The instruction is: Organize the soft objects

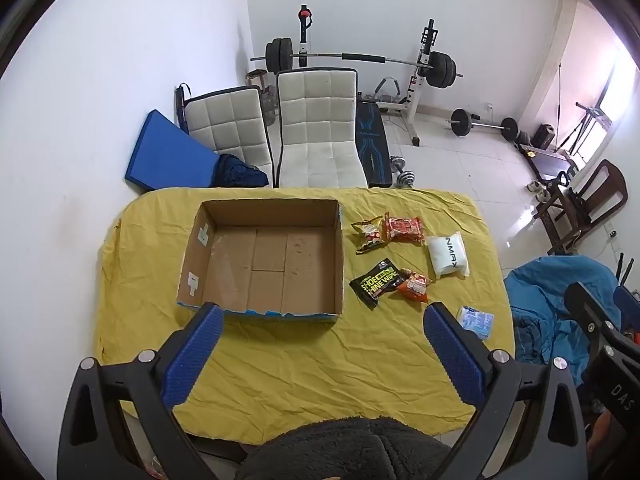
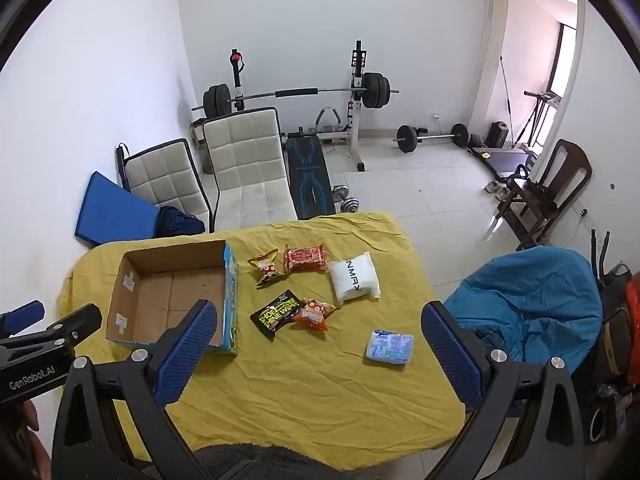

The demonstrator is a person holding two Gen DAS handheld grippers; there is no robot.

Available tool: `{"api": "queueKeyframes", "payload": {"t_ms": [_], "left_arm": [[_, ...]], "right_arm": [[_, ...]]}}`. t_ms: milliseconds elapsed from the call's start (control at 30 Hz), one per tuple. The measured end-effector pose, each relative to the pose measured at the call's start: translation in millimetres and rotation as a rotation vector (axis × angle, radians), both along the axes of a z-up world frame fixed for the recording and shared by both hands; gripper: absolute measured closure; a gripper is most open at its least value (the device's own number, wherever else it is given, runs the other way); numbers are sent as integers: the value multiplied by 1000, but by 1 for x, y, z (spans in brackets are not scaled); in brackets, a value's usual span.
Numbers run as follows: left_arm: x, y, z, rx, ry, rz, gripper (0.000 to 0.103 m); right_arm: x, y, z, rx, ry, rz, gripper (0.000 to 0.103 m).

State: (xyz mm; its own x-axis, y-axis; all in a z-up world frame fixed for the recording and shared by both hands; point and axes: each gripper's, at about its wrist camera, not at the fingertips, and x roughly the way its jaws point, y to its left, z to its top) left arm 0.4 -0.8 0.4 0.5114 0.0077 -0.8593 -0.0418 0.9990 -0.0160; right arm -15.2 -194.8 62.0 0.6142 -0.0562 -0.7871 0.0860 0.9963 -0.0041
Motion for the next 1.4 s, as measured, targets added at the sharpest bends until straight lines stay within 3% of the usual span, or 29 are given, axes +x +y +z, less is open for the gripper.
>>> {"api": "queueKeyframes", "payload": {"t_ms": [433, 1400], "left_arm": [[0, -7, 4, 8, -11, 9, 0], [-5, -7, 1, -2, -26, 18, 0]], "right_arm": [[-1, -2, 6, -8, -50, 13, 0], [-4, -1, 5, -13, -50, 18, 0]]}}
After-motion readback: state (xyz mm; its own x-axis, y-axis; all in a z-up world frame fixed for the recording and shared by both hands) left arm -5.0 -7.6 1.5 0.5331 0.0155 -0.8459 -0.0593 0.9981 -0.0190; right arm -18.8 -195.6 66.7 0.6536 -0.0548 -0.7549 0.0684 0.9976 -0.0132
